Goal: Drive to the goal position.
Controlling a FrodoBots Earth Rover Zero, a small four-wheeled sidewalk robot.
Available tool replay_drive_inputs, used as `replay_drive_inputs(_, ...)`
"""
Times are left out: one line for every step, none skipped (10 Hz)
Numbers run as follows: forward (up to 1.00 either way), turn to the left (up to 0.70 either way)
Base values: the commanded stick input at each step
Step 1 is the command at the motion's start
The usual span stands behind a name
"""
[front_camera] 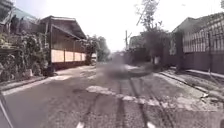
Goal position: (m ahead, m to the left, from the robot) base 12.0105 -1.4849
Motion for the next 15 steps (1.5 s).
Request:
replay_drive_inputs(1.00, 0.00)
replay_drive_inputs(1.00, 0.00)
replay_drive_inputs(1.00, 0.00)
replay_drive_inputs(1.00, 0.00)
replay_drive_inputs(1.00, 0.00)
replay_drive_inputs(1.00, 0.00)
replay_drive_inputs(1.00, 0.00)
replay_drive_inputs(1.00, 0.00)
replay_drive_inputs(1.00, 0.00)
replay_drive_inputs(1.00, 0.00)
replay_drive_inputs(1.00, 0.00)
replay_drive_inputs(1.00, 0.00)
replay_drive_inputs(1.00, 0.00)
replay_drive_inputs(1.00, 0.00)
replay_drive_inputs(1.00, 0.00)
